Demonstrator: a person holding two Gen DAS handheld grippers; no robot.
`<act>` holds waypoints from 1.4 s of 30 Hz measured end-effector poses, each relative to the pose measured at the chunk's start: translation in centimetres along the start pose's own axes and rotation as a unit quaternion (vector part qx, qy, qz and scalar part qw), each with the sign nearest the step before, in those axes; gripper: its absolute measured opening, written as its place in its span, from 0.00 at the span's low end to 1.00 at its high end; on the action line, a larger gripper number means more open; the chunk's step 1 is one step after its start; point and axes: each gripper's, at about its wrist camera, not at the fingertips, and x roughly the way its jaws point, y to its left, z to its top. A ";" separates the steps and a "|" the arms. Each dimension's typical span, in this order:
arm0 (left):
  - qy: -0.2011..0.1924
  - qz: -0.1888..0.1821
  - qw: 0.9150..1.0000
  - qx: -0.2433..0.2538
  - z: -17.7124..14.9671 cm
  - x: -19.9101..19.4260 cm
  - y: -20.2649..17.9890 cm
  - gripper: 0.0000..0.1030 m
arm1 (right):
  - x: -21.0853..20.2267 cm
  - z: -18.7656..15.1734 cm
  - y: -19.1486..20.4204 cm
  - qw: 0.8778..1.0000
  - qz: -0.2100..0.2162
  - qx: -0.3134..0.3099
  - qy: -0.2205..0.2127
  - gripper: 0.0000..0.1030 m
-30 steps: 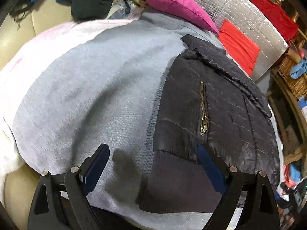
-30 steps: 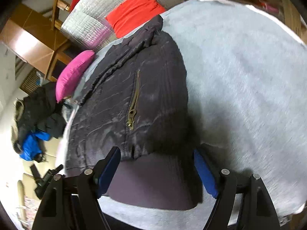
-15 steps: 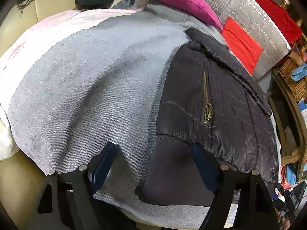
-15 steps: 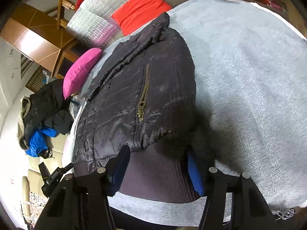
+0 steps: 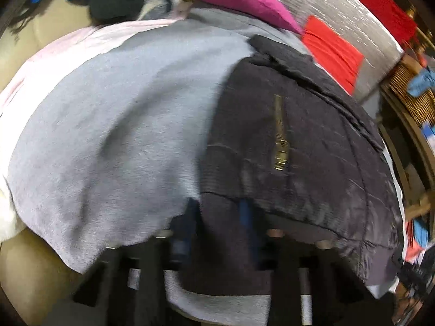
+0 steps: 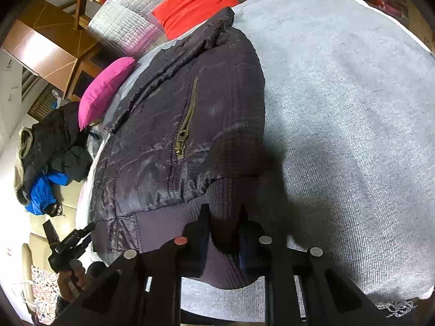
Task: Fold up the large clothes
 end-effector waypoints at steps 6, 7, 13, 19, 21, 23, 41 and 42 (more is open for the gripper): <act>-0.004 -0.011 1.000 -0.017 0.0 -0.8 0.5 0.20 | -2.9 0.6 1.2 0.999 0.015 -0.018 -0.028 0.13; -0.003 -0.010 1.000 -0.027 0.0 -0.6 0.8 0.24 | -2.7 0.6 0.9 1.000 0.008 -0.017 -0.025 0.15; -0.013 -0.027 0.996 -0.086 -0.1 -1.2 2.1 0.57 | -1.1 -0.1 -0.2 1.000 0.003 -0.002 -0.017 0.63; 0.009 -0.012 0.999 -0.048 -0.3 0.1 0.3 0.48 | -0.3 0.0 0.9 1.000 0.002 -0.019 -0.010 0.51; 0.015 0.001 0.999 -0.031 -0.4 0.5 -0.3 0.30 | 0.1 0.0 1.0 1.000 -0.013 -0.020 -0.006 0.28; 0.016 0.003 1.000 -0.021 -0.3 0.3 -0.6 0.13 | 0.2 -0.1 0.8 1.000 -0.011 -0.016 -0.005 0.15; 0.000 -0.004 0.998 -0.055 -1.5 -1.3 0.6 0.44 | -2.5 -0.3 0.2 0.999 0.015 -0.017 -0.031 0.19; -0.002 -0.007 0.998 -0.057 -1.5 -1.3 0.6 0.45 | -2.3 -0.3 0.1 0.999 0.011 -0.015 -0.028 0.24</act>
